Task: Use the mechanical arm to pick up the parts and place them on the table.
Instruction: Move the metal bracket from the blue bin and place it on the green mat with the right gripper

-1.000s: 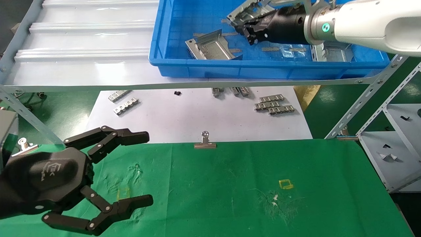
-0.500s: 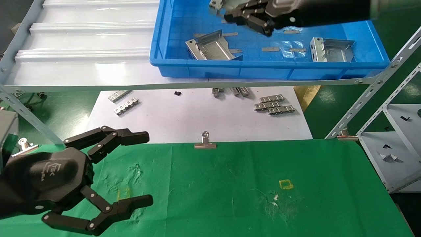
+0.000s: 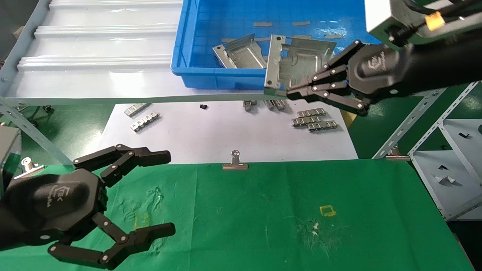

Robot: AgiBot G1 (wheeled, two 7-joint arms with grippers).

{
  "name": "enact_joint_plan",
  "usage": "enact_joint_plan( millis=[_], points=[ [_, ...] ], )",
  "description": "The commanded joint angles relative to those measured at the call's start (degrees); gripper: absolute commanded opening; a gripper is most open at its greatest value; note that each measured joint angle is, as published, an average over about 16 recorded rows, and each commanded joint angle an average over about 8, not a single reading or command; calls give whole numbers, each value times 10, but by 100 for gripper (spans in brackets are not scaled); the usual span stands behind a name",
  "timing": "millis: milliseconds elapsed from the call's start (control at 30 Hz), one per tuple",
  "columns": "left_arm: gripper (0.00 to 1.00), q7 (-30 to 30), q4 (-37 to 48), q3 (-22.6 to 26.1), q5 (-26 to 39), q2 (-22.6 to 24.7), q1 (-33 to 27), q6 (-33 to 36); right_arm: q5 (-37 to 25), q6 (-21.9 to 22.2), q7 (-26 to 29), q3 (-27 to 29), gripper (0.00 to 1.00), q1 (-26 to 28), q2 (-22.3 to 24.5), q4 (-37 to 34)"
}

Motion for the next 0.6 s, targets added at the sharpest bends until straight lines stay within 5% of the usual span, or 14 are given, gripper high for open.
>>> enact_joint_plan(
  millis=[33, 267, 600],
  points=[
    [100, 0, 0, 0, 0, 0, 0, 0, 35, 1, 25, -26, 0, -16, 40, 75],
    [100, 0, 0, 0, 0, 0, 0, 0, 90, 14, 42, -91, 0, -60, 135, 198],
    [100, 0, 0, 0, 0, 0, 0, 0, 73, 41, -88, -148, 0, -188, 133, 116]
  ],
)
